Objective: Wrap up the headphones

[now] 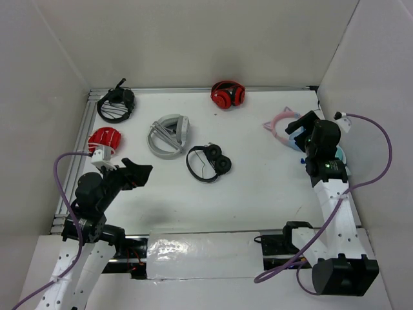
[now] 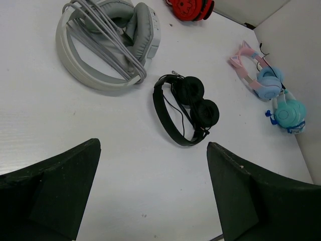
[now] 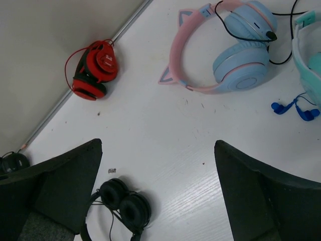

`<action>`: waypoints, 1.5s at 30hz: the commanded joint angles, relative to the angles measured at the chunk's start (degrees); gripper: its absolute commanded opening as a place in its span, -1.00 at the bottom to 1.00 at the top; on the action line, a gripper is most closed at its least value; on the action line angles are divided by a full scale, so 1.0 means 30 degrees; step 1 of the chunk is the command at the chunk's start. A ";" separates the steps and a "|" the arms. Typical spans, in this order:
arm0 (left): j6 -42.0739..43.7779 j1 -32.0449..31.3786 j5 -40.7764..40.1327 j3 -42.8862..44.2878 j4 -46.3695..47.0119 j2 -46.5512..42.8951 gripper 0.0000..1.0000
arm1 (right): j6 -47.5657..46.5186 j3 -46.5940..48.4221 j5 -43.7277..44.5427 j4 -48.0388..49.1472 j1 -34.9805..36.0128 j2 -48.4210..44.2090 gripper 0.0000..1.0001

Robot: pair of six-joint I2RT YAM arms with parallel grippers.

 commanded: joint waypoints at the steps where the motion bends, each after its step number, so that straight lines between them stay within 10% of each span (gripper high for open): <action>1: -0.0346 0.0064 -0.0278 0.0504 0.0379 -0.0210 0.99 | 0.0115 0.0929 0.0723 -0.0190 0.0128 0.0197 0.99; 9: -0.0229 0.0094 -0.0016 0.0475 0.0554 -0.0035 0.99 | 0.1373 0.2452 0.2159 -0.2091 0.0158 0.3153 0.99; 24: -0.0346 0.0093 -0.0630 0.0622 0.0262 0.0317 0.99 | 0.4567 1.2178 0.2277 -0.7337 -0.0369 1.7912 0.99; 45: 0.0181 0.0064 -0.0045 0.0592 0.0788 0.0786 0.99 | 1.5260 1.1365 0.4649 -0.7021 -0.0135 2.1702 0.96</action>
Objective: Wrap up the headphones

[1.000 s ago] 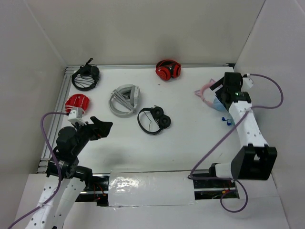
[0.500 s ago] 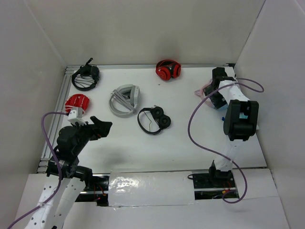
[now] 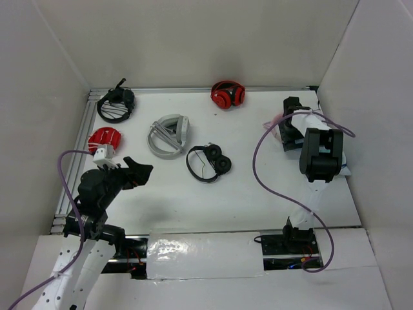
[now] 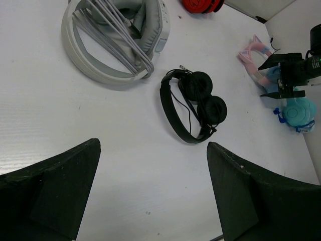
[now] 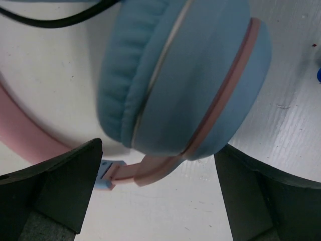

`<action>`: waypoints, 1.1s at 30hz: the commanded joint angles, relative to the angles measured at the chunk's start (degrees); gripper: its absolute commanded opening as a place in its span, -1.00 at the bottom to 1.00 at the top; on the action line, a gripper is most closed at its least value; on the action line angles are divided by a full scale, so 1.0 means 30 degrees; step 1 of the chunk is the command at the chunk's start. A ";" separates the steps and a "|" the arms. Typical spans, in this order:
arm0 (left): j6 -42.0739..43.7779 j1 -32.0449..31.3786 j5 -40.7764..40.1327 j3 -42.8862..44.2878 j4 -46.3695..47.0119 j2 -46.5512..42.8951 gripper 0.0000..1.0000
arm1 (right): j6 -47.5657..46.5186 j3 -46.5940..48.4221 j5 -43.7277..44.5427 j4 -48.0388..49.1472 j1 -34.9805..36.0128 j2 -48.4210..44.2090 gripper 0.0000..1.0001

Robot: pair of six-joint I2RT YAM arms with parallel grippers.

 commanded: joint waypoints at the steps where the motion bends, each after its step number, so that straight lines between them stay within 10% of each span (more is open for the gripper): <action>1: 0.0166 0.0064 0.0377 0.0549 0.0971 -0.0001 0.99 | 0.2489 0.0011 0.0950 -0.0454 0.0033 0.0217 0.96; 7: 0.0196 0.0065 0.0380 0.0548 0.0943 -0.0059 0.99 | 0.1412 0.0565 0.0186 -0.0042 0.0003 0.0802 0.48; 11: 0.0313 0.0064 0.0582 0.0636 0.0913 -0.0060 0.99 | -0.0869 0.0013 0.0244 0.1506 0.0148 0.0277 -0.47; 15: 0.0664 0.0065 0.1257 0.0666 0.1030 -0.0060 0.99 | -0.3072 -0.0489 0.1384 0.2215 0.0617 -0.0864 -1.00; 24: 0.2069 0.0064 0.5492 0.0607 0.2493 0.1196 0.99 | -0.7733 -0.1483 0.7301 0.1107 0.4510 -0.4934 -1.00; 33: 0.0256 -0.0140 1.1979 0.0748 0.6567 0.4449 0.88 | -0.1295 -0.9238 0.3913 0.3930 1.0312 -1.2201 -1.00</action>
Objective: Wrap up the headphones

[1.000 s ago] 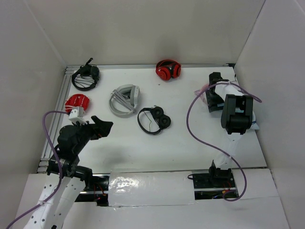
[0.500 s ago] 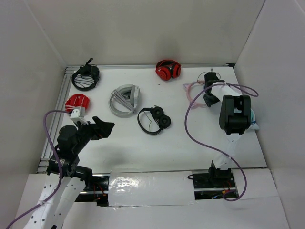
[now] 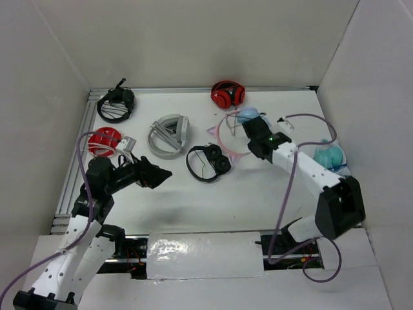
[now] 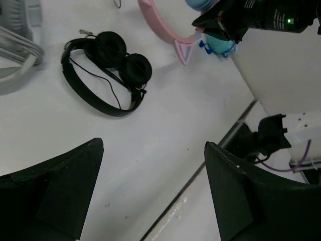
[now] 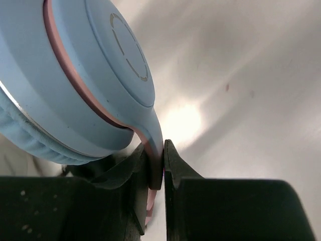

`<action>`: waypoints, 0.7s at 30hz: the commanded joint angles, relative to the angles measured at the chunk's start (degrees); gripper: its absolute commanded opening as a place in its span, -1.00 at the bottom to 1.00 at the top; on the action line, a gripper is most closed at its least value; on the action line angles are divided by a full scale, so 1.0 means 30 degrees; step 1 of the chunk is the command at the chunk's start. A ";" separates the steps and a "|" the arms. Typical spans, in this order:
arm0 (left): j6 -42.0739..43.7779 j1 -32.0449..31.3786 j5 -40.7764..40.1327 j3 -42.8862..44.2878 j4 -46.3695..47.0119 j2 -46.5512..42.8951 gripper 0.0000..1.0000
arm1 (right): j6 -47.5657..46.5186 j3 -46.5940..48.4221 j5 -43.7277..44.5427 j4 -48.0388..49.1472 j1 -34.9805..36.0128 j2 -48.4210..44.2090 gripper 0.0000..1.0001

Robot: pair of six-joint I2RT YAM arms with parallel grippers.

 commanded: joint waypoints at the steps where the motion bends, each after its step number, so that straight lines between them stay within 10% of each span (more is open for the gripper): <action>1: -0.0976 -0.0206 0.2772 0.0985 0.2356 0.1208 0.92 | 0.3467 -0.2253 -0.1403 0.2746 0.1111 -0.2010 -1.00; 12: -0.2414 -0.4861 -0.2407 0.2831 0.3562 0.5630 0.99 | 0.6051 -0.1816 -0.4238 0.4968 0.6065 -0.1139 -1.00; 21: -0.2966 -0.9930 -1.3275 0.6872 0.0927 1.0465 0.99 | 0.5844 -0.2049 -0.5859 0.6790 0.7267 -0.1194 -1.00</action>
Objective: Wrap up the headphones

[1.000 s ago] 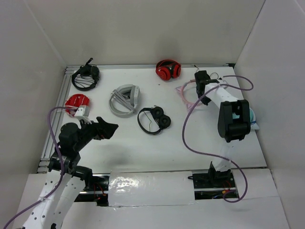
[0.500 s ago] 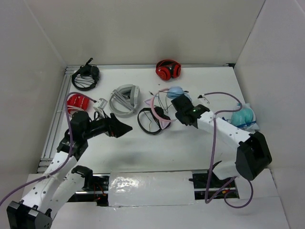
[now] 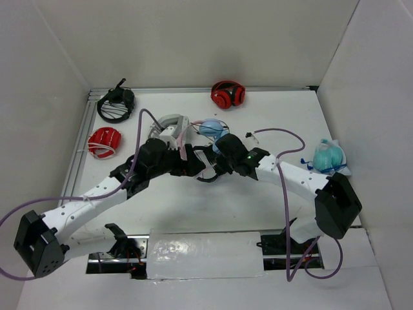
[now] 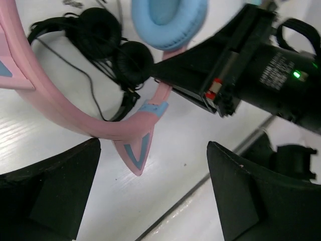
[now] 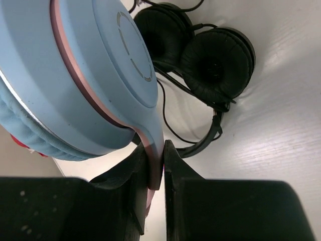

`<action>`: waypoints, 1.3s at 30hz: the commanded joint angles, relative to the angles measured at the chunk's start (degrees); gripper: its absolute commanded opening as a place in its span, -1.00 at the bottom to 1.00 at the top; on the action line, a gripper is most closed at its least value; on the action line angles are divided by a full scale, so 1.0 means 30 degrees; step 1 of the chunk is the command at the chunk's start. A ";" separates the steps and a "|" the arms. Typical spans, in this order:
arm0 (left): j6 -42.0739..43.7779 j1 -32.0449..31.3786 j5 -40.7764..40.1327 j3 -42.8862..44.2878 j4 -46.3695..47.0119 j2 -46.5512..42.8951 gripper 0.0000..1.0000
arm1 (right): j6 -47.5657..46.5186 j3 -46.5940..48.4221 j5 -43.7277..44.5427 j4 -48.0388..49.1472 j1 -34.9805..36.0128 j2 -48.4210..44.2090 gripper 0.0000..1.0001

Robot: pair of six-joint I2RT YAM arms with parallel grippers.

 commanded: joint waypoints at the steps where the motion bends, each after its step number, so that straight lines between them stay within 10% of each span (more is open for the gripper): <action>1: -0.1009 -0.1530 -0.5484 0.2386 -0.1623 0.1424 0.99 | 0.0461 0.0303 -0.0854 0.2864 0.0615 -0.0685 -1.00; 16: -0.5261 -0.1801 -1.0122 0.3768 -0.5771 0.1549 0.78 | 0.0196 -0.0373 0.1047 0.1755 0.1143 -0.2445 -1.00; 20: -0.4675 -0.1859 -0.9274 0.3943 -0.5211 0.1899 0.36 | 0.1161 0.0387 0.2453 0.1052 0.2080 -0.1655 -1.00; 26: -0.4382 -0.2181 -0.8541 0.4441 -0.5416 0.2720 -0.89 | 0.2835 0.1034 0.4066 0.0873 0.3339 -0.0277 -1.00; 32: -0.2335 -0.2035 -0.8773 0.5525 -0.5008 0.2663 -1.00 | -0.0528 0.1123 0.3893 0.1429 0.3986 -0.0744 -0.48; 34: -0.0905 -0.1947 -0.9037 0.5818 -0.4366 0.2545 -1.00 | -0.1730 0.0948 0.3163 0.1751 0.4044 -0.1356 0.29; 39: 0.2963 -0.0923 -0.9301 0.6345 -0.3103 0.1873 -1.00 | -0.8105 0.1007 0.2921 0.1753 0.4307 -0.2997 0.62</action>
